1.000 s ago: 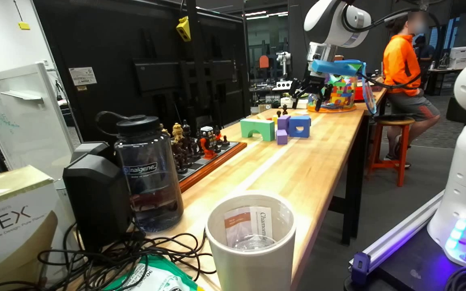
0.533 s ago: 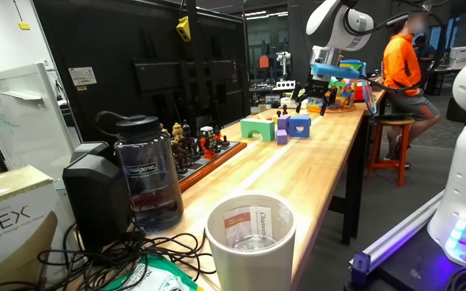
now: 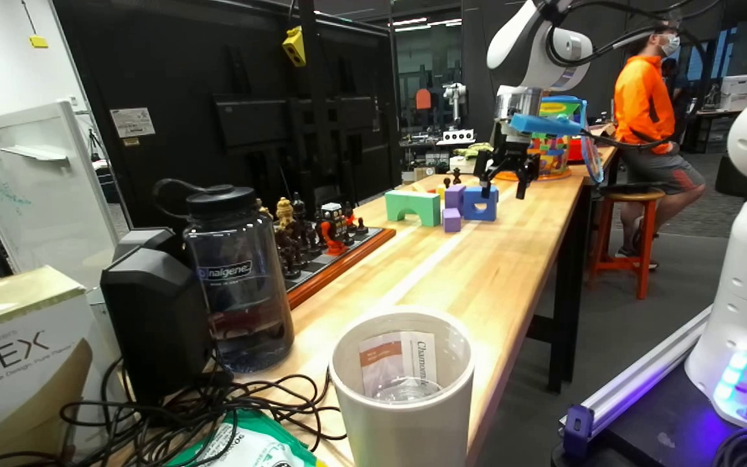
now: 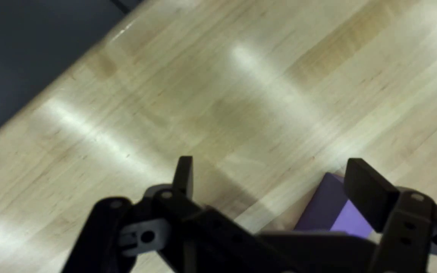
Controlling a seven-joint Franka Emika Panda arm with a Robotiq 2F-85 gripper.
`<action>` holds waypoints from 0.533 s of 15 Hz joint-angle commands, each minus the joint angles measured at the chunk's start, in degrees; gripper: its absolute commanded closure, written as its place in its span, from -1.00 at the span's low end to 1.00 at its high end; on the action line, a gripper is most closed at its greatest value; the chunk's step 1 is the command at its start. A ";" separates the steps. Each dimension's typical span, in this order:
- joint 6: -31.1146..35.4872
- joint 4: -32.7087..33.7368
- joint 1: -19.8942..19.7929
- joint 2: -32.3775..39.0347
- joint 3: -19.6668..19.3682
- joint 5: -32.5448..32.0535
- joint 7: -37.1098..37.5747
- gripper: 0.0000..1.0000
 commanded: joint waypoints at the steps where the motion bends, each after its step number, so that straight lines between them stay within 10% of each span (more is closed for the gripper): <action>1: -5.01 0.54 -0.03 0.64 -0.54 -5.18 -6.78 -1.00; 8: -12.62 1.35 0.60 0.50 0.14 -16.92 -17.65 -1.00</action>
